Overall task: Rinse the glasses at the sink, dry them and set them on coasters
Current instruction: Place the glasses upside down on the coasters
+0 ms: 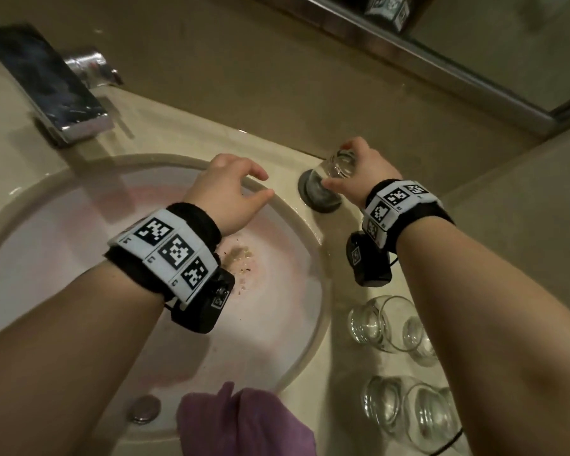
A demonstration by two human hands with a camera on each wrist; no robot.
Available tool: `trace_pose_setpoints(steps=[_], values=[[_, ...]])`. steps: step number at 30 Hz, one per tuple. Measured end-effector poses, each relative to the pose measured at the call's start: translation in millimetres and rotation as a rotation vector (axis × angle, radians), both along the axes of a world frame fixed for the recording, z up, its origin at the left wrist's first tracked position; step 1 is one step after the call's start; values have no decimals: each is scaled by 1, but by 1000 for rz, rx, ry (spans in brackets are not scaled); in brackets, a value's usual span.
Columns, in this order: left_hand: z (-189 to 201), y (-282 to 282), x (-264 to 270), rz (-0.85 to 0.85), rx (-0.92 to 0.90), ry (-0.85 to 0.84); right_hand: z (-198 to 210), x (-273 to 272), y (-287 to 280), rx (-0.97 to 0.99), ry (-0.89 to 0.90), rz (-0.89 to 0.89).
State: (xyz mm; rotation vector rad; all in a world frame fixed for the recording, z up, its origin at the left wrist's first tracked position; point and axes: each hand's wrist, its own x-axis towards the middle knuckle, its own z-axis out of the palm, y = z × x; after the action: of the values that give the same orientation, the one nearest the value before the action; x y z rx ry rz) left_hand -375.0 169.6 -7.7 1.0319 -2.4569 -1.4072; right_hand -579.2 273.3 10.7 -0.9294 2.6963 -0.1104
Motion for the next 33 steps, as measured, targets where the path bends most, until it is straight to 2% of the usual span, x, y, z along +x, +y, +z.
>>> trace_pose_setpoints(steps=[13, 18, 23, 26, 30, 33], values=[[-10, 3, 3, -101, 28, -55, -9, -1, -7, -13, -27, 7], [0, 24, -5, -289, -40, -53, 4, 4, 11, -65, -32, -19], [10, 73, -18, -603, -118, -33, 26, 15, 50, -78, -7, -26], [5, 105, -27, -733, -181, -46, 34, 23, 79, -70, -1, -21], [-6, 142, -34, -827, -273, -119, 35, 28, 122, -67, -34, -34], [-13, 163, -37, -823, -323, -174, 30, 27, 150, -83, -85, -77]])
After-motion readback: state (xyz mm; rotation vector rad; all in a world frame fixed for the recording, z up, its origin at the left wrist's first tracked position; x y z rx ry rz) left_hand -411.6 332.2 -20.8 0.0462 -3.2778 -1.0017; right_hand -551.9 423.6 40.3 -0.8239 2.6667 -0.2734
